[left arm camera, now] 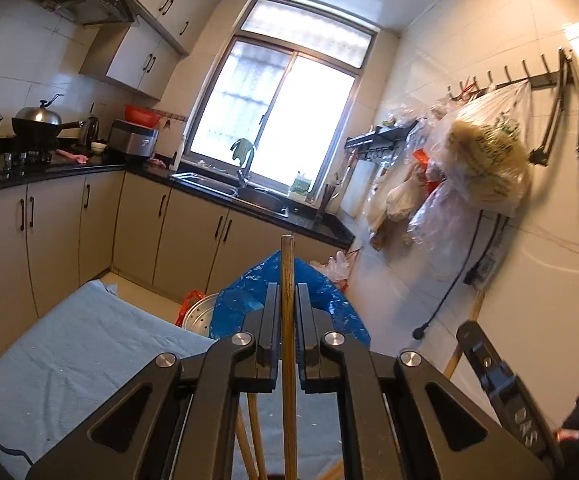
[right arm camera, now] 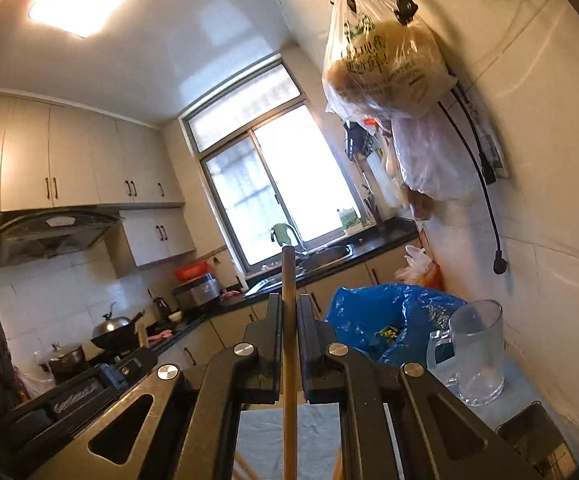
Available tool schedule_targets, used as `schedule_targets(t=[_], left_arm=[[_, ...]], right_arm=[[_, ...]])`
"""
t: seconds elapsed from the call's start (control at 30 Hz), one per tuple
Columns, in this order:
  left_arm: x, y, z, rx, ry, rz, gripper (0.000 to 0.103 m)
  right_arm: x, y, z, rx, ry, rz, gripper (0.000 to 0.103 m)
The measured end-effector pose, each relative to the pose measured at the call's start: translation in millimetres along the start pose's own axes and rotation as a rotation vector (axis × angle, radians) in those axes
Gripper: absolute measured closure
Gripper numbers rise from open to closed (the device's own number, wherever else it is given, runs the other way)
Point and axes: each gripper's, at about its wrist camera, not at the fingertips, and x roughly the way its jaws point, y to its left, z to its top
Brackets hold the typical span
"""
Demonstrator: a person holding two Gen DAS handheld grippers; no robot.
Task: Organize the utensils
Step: 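Lift both chopsticks and carry them above the holder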
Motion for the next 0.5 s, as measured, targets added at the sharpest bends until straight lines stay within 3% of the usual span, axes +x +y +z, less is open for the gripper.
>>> schedule_targets(t=[0.2,0.5], left_arm=[[20.8,1.0,-19.0,0.048,0.012,0.032,0.097],[16.2,2.4,-27.7,0.051,0.033,0.053,0.097]], right_arm=[[12.4,-9.3,-27.0,-0.036,0.042,-0.012,0.095],[15.2,-12.0,-41.3,-0.055,0.08,-0.027,0.094]])
